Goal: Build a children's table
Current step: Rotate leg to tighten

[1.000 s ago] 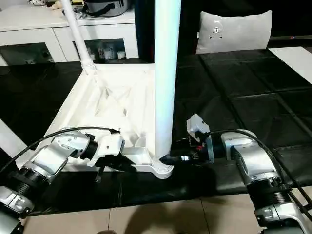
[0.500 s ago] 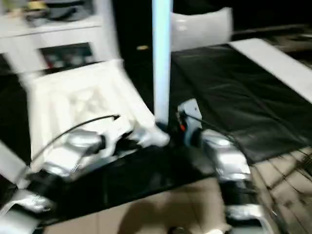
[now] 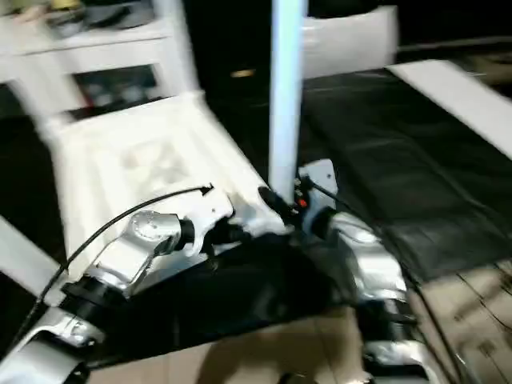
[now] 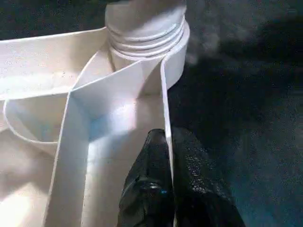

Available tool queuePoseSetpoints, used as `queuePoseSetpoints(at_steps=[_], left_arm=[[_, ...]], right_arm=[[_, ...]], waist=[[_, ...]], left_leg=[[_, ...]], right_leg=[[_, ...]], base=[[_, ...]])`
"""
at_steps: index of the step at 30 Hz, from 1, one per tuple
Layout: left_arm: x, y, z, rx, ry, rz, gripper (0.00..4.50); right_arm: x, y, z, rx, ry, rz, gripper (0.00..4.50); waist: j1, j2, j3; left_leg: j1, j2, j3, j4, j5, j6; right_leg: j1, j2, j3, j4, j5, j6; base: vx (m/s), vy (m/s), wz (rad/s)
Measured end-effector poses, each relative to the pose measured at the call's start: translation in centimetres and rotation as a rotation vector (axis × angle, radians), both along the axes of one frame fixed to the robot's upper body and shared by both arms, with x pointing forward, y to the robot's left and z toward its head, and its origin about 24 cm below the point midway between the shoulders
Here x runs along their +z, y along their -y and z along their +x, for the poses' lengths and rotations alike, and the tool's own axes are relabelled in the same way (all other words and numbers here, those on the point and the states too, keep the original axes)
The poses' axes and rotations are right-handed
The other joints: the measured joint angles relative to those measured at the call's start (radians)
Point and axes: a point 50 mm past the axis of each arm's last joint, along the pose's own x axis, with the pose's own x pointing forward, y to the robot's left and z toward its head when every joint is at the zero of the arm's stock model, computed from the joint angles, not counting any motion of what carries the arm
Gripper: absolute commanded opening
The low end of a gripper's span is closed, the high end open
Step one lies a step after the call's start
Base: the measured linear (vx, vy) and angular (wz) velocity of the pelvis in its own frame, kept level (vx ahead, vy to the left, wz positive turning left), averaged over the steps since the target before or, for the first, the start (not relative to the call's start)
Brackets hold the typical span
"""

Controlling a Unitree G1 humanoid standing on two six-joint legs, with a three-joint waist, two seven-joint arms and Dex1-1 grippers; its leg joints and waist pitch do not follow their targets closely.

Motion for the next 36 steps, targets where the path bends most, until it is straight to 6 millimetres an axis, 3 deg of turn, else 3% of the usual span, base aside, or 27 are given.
queuePoseSetpoints(at_steps=[4,12,14,18,23,29,36], left_arm=[[0.0,-1.1,-0.5,-0.107,-0.002,0.029,0.0],[0.0,-2.8,-1.3,-0.275,-0.016,0.084,0.0],[0.1,-3.3,-1.5,-0.326,-0.021,0.102,0.0],[0.1,-3.7,-1.8,-0.386,-0.026,0.118,0.0],[0.1,-3.6,-2.1,-0.44,-0.021,0.128,0.0],[0.2,-3.7,-2.1,-0.447,-0.022,0.13,0.0],[0.2,-3.7,-2.1,-0.451,-0.033,0.124,0.0]], right_arm=[[0.8,1.4,-0.7,0.17,0.019,-0.064,3.89],[1.2,2.3,-2.0,0.444,-0.008,-0.139,3.91],[1.2,2.4,-2.3,0.516,-0.025,-0.146,3.56],[1.1,1.8,-2.7,0.62,-0.047,-0.142,3.3],[0.8,1.3,-3.1,0.71,-0.069,-0.135,2.86],[0.6,1.1,-3.3,0.744,-0.085,-0.128,2.29],[0.5,1.1,-3.4,0.752,-0.108,-0.101,1.96]], waist=[[0.024,0.0,0.0],[0.05,-0.002,0.001],[0.051,-0.005,0.001],[0.056,-0.012,0.001],[0.068,-0.017,0.0],[0.068,-0.017,0.0],[0.07,-0.017,0.0]], left_leg=[[0.001,-0.001,0.002,0.005,0.0,0.0],[0.007,0.0,0.007,0.008,0.001,-0.002],[0.01,-0.001,0.012,0.007,0.001,-0.002],[0.013,-0.001,0.017,0.007,0.0,-0.002],[0.015,-0.001,0.019,0.007,0.0,-0.002],[0.015,-0.001,0.019,0.006,0.0,-0.002],[0.015,-0.001,0.019,0.005,0.001,-0.001]], right_leg=[[-0.001,-0.002,0.003,0.006,-0.003,0.004],[0.002,-0.002,0.01,0.009,0.0,0.003],[0.003,-0.001,0.015,0.009,0.0,0.004],[0.003,0.003,0.028,0.009,0.001,0.005],[0.003,0.003,0.03,0.009,0.001,0.005],[0.003,0.004,0.03,0.009,0.001,0.005],[0.003,0.004,0.03,0.009,0.0,0.006]], base=[[0.0,0.0,0.0],[0.0,0.0,0.0],[0.0,0.0,0.0],[0.0,0.0,0.0],[0.0,0.0,0.0],[0.0,0.0,0.0],[0.0,0.0,0.0]])
